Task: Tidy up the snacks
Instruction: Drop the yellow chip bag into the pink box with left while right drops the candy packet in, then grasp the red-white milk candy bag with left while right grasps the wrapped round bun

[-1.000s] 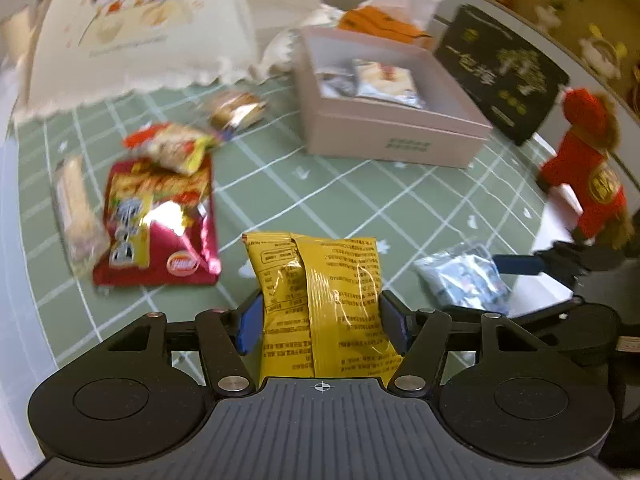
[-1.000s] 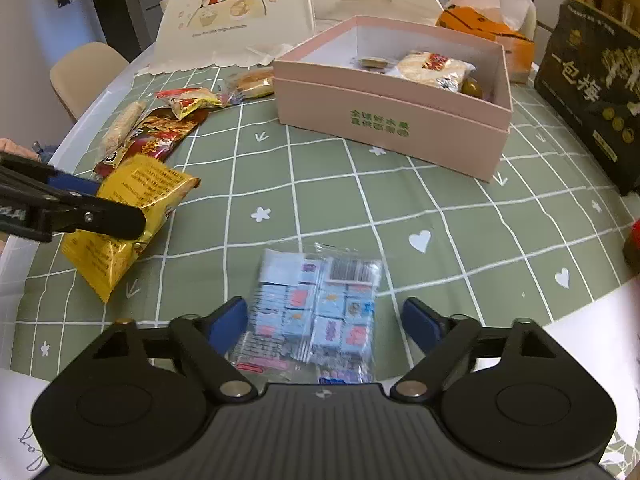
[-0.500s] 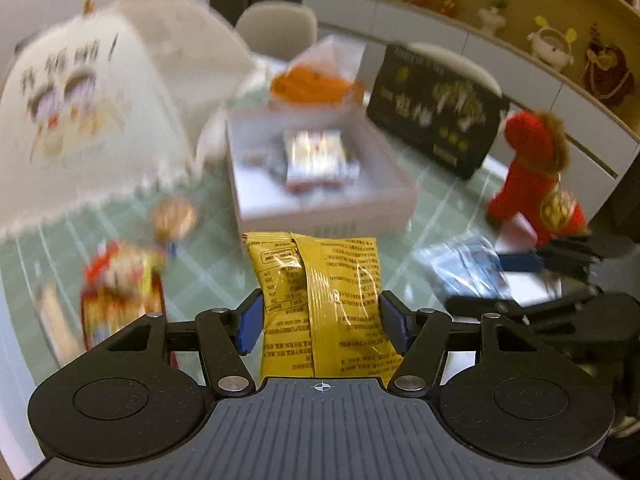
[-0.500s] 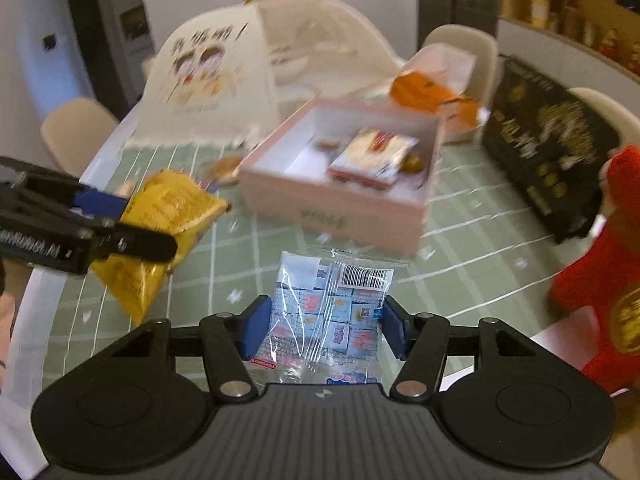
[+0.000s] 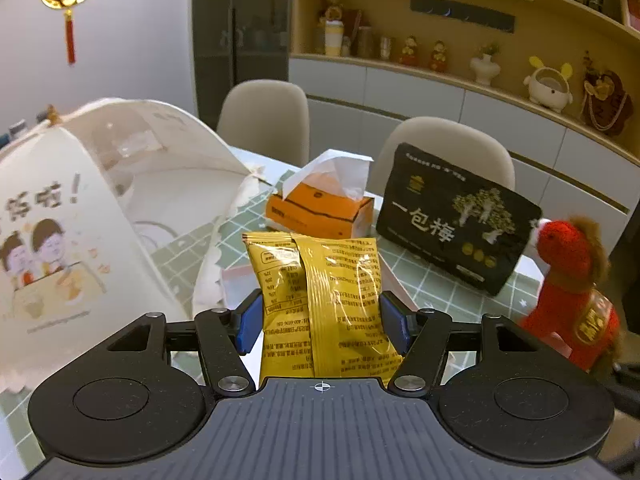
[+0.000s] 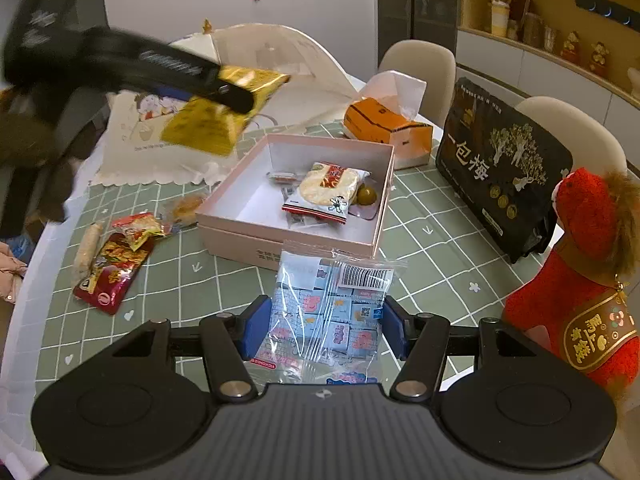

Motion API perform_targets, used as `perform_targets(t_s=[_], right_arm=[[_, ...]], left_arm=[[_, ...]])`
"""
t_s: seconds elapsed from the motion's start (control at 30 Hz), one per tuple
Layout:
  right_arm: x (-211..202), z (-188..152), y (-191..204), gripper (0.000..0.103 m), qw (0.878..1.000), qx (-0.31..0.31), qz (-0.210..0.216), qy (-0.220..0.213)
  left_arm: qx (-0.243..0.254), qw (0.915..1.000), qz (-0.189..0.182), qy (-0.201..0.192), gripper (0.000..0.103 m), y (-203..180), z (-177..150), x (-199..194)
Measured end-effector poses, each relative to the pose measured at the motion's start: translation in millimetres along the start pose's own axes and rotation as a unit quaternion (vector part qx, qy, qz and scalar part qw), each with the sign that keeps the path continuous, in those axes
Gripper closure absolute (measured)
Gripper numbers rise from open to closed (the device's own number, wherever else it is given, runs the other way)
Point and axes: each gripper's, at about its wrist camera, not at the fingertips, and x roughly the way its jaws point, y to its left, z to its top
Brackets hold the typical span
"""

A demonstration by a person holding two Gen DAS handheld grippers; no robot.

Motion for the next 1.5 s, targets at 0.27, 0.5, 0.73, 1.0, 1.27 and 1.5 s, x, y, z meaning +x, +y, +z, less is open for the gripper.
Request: perform_targets(t_s=[0.27, 0.5, 0.73, 1.0, 1.27, 1.5], right_arm=[[27, 10, 7, 0.044, 0.999, -0.008, -0.031, 0.016], [48, 60, -2, 0.044, 0.999, 0.028, -0.018, -0.004], [95, 143, 4, 0.036, 0.996, 0.067, 0.045, -0.023], [142, 145, 109, 0.027, 0.993, -0.053, 0.107, 0.019], [250, 149, 186, 0.032, 0.987, -0.091, 0.083, 0.1], [243, 126, 193, 0.053, 0.978, -0.086, 0.135, 0.131]], left_arm=[[-0.176, 0.9773, -0.107, -0.051, 0.039, 66, -13, 52], [-0.23, 0.9714, -0.056, -0.02, 0.039, 111, -68, 8], [-0.229, 0.9716, -0.049, 0.036, 0.039, 103, -159, -43], [-0.302, 0.9511, 0.014, 0.065, 0.039, 119, -237, -94], [-0.332, 0.9388, 0.06, 0.07, 0.039, 128, -266, -142], [-0.382, 0.9183, 0.09, 0.053, 0.039, 144, -274, -157]])
